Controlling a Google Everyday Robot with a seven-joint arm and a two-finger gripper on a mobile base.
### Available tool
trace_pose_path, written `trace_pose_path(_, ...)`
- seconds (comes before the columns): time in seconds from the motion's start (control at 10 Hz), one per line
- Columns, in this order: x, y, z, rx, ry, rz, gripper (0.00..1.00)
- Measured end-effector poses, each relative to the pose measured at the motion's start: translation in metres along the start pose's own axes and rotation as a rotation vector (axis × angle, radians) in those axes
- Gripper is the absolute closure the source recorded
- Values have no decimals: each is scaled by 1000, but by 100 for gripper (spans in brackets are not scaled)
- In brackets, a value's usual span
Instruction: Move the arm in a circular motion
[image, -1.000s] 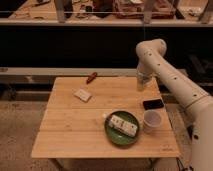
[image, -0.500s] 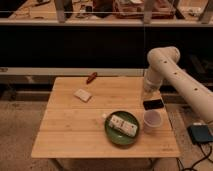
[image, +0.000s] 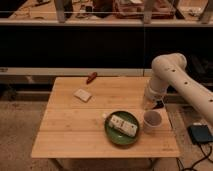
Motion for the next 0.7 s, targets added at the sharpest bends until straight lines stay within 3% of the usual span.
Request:
trace_pose_path(0.3,62,-40,-6,6,38,-118,100)
trace_pose_path(0.7,130,-79,16,85,89,-205,100)
